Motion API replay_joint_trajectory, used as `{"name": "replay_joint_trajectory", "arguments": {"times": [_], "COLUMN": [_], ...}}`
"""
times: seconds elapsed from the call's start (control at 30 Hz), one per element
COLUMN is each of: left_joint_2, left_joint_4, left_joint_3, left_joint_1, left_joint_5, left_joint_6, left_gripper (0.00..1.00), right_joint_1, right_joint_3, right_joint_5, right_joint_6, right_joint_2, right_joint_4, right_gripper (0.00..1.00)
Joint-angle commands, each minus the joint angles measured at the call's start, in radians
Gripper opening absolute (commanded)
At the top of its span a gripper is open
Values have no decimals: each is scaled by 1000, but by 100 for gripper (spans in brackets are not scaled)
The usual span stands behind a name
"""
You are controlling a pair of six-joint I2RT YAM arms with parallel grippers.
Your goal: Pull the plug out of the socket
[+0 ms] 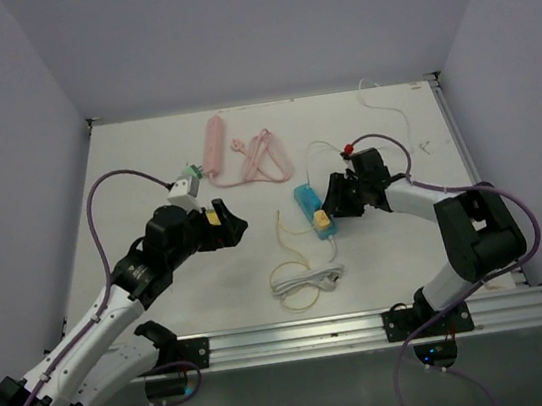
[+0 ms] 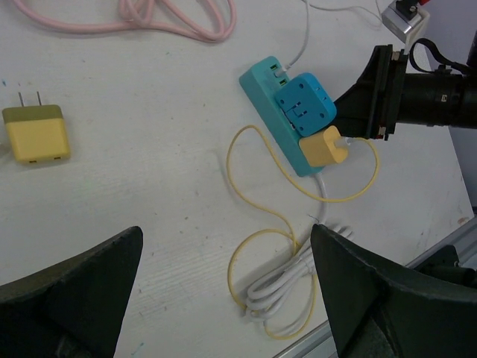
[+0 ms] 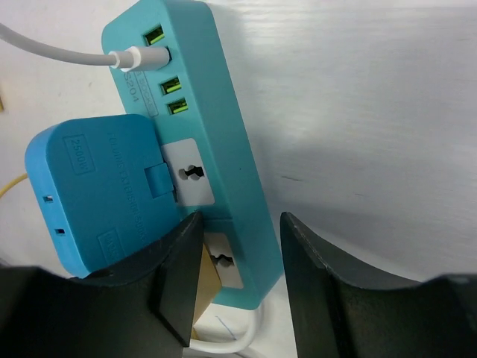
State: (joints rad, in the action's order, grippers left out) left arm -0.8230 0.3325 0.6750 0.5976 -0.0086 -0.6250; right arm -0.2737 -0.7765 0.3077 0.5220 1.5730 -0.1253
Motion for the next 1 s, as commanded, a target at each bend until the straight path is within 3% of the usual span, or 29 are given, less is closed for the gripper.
{"name": "replay_joint_trajectory", "arguments": {"times": [0.0, 0.2, 0.43, 0.77, 0.97], "left_joint_2": [-7, -39, -186, -527, -709], "left_joint_4": [-21, -16, 83, 396, 545], "left_joint_3": [-3, 4, 101, 479, 658], "left_joint_1": [57, 201, 390, 622, 674], "left_joint_5": [-68, -210, -430, -678, -740], "left_joint_6": [-54, -163, -324, -659, -777], "left_gripper": [98, 98, 98, 98, 94], "right_joint_1": [-91, -197, -259, -239, -132], "right_joint_3": [17, 25, 14, 28, 126], "right_joint_5": [36, -22, -108, -346, -317], "right_joint_6": [-22, 22, 59, 61, 75], "right_joint_2": [32, 10, -63, -295, -390], "right_joint_4": [32, 33, 4, -120, -116], "right_gripper": [49, 47, 47, 51, 52]}}
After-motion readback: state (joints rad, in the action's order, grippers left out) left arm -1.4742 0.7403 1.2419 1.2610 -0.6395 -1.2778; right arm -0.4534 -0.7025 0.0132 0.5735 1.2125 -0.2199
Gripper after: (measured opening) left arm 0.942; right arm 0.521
